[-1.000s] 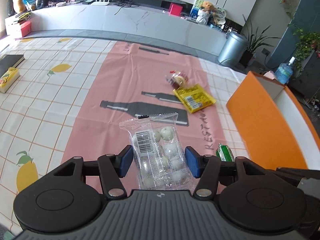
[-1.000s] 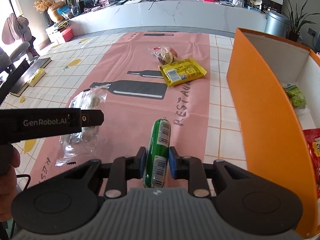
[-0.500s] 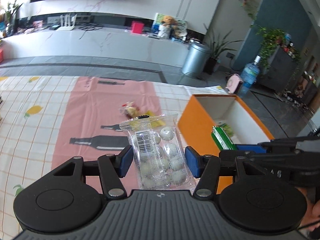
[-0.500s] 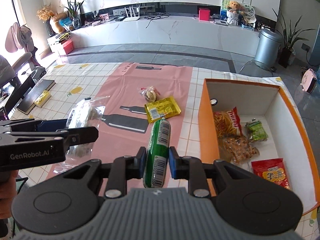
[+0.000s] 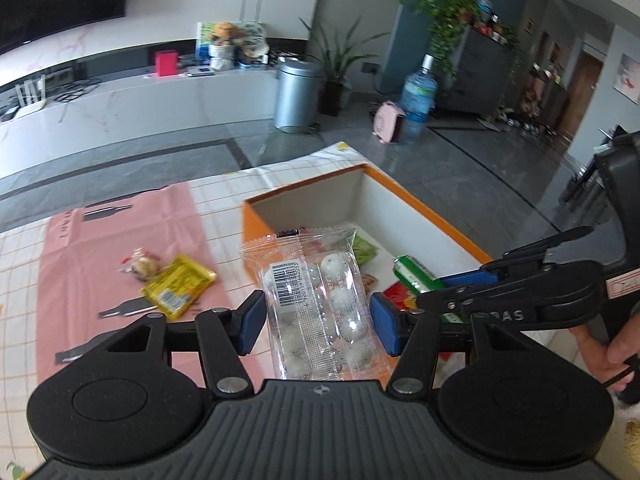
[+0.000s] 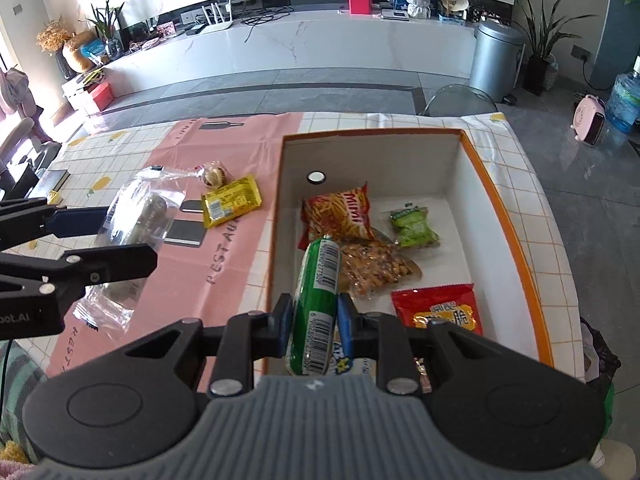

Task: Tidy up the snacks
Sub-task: 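Carry the clear packet and sausage stick in both tools over the orange box, then open the left tool to drop the clear packet while the right tool drops the sausage stick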

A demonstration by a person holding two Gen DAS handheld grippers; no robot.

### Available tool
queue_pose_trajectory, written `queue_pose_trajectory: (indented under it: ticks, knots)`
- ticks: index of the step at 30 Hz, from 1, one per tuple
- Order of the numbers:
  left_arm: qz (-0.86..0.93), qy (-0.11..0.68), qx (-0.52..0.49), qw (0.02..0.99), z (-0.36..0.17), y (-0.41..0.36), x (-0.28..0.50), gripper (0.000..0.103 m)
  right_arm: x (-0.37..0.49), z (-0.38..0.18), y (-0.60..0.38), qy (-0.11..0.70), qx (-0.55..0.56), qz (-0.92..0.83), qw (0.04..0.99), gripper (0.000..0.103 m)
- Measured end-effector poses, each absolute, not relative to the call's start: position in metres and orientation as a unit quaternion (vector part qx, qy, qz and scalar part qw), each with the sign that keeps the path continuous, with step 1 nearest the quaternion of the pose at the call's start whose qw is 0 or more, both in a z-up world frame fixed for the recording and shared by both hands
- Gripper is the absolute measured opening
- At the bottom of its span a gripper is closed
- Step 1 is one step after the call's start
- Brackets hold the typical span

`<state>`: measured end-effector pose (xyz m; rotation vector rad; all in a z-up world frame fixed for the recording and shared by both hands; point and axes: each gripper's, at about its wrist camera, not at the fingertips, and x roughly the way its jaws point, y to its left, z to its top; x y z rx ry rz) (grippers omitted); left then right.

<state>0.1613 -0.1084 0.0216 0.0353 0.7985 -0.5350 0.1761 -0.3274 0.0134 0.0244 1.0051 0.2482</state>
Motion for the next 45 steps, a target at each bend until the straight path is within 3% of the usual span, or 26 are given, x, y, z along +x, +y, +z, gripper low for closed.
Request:
queue_pose_trajectory:
  ticks: [19, 42, 45]
  knots:
    - [-0.313, 0.464, 0.163, 0.813, -0.032, -0.227, 0.224, 0.065, 0.214, -0.052, -0.385, 0.535, 0.013, 0.153, 0.831, 0.021]
    - [-0.303, 0.533, 0.249, 0.75, -0.091, -0.256, 0.265, 0.065, 0.249, -0.092, -0.377, 0.568, -0.01, 0.225, 0.792, 0.022]
    - [-0.302, 0.539, 0.243, 0.748, -0.091, -0.256, 0.267, 0.066, 0.25, -0.091, -0.375, 0.57, -0.015, 0.227, 0.79, 0.028]
